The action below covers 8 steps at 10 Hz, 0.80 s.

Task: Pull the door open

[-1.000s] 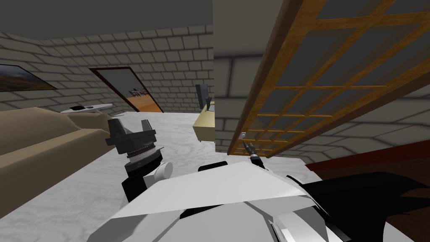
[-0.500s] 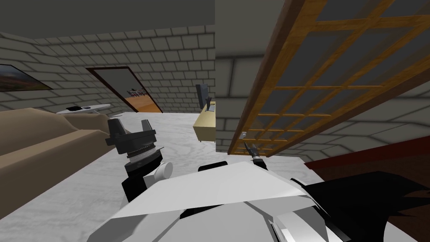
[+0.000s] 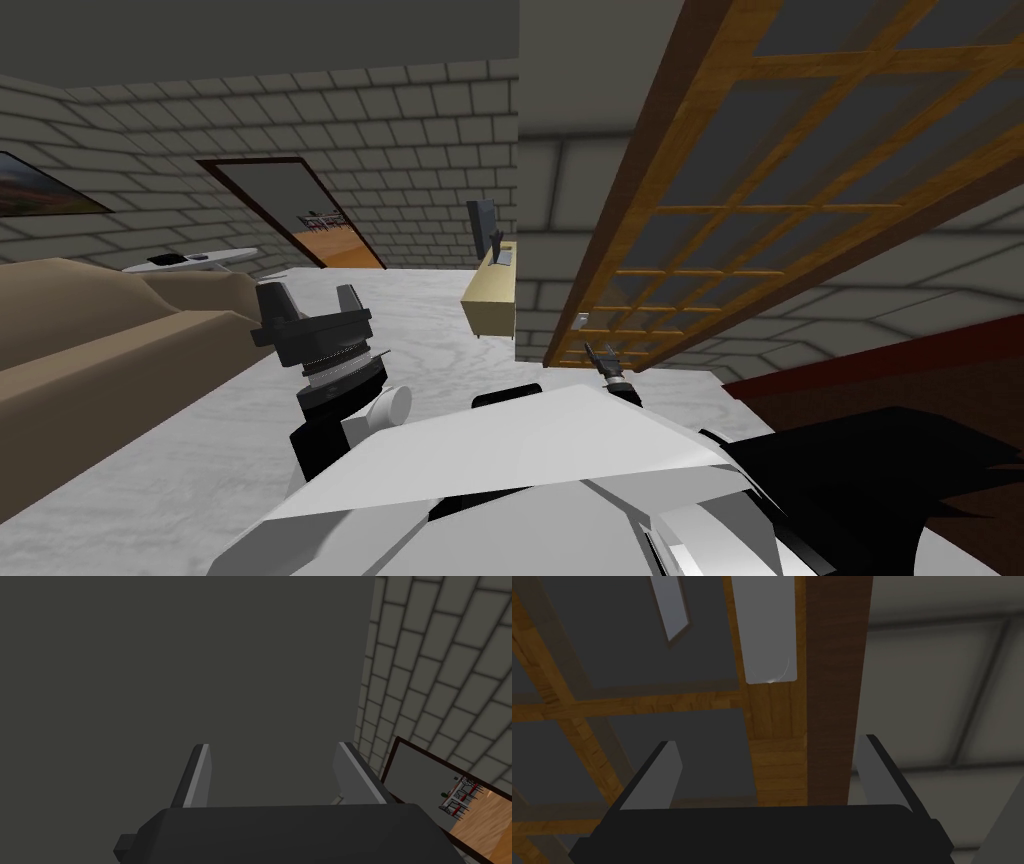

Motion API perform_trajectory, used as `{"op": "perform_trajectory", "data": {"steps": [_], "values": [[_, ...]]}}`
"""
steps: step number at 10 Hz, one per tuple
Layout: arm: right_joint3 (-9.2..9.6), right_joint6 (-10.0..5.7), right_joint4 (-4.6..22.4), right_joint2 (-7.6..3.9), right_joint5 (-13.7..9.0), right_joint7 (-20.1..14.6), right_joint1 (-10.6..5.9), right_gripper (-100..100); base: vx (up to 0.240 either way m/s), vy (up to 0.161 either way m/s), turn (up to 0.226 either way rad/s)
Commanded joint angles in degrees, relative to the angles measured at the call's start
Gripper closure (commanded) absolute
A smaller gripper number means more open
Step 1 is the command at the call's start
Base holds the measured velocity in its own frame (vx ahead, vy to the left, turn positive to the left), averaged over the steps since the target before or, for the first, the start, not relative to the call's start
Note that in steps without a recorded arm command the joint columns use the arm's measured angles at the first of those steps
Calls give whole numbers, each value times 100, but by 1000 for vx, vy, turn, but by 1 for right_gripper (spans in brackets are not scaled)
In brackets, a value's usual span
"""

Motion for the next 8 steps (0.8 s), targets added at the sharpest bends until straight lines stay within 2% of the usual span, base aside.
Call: {"op": "perform_trajectory", "data": {"steps": [1,2,5,6,7,8], "values": [[-89,159,71,74,-7,90,-199,-100,71,-35,104],[-120,213,94,99,-10,121,-267,-100,91,-70,108],[-280,501,222,231,-23,283,-627,-100,119,-104,86],[-280,501,222,231,-23,283,-627,-100,86,-71,40],[-331,592,262,273,-27,335,-740,-100,61,-50,49],[-306,531,230,253,-25,302,-673,-100,30,-24,18]]}}
